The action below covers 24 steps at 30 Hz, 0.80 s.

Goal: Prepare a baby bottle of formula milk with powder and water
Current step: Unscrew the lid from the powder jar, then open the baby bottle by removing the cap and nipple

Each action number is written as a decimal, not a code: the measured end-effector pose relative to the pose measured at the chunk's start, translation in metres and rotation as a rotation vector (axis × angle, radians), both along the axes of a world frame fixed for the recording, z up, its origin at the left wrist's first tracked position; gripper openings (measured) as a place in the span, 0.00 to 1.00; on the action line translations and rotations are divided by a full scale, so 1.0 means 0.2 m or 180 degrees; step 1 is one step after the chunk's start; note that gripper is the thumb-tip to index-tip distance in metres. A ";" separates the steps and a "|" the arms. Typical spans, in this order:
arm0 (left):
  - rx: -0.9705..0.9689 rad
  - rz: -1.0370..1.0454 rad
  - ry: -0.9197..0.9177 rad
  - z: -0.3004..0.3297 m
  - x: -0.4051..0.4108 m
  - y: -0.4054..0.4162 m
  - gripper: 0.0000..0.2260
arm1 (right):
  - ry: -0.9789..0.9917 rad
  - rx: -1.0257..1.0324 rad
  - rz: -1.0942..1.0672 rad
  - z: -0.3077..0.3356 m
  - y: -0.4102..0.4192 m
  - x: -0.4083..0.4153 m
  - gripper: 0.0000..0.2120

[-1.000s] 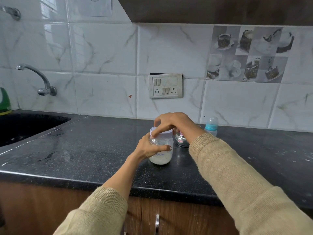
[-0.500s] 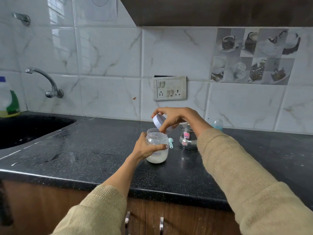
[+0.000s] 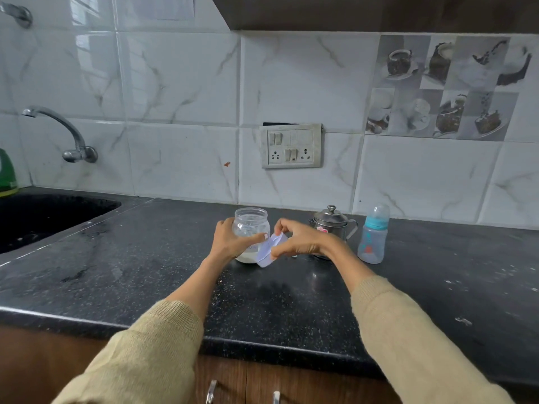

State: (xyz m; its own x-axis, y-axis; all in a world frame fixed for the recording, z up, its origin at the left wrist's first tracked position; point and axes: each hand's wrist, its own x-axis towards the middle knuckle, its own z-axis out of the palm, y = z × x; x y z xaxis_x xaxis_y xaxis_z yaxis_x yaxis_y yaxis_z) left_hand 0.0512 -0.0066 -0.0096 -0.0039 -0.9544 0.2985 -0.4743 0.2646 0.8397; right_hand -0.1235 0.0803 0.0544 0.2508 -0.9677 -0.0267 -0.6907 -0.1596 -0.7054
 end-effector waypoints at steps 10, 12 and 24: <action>-0.0152 0.0033 0.0272 0.02 0.00 -0.15 0.33 | -0.0118 0.0158 0.0409 -0.25 -0.15 0.01 0.16; -0.0154 0.0060 0.0269 0.01 0.00 -0.17 0.34 | -0.0238 0.0193 0.0476 -0.28 -0.17 0.02 0.16; -0.0167 0.0071 0.0325 0.00 0.00 -0.12 0.32 | -0.0025 0.0031 0.0550 -0.34 -0.15 0.06 0.16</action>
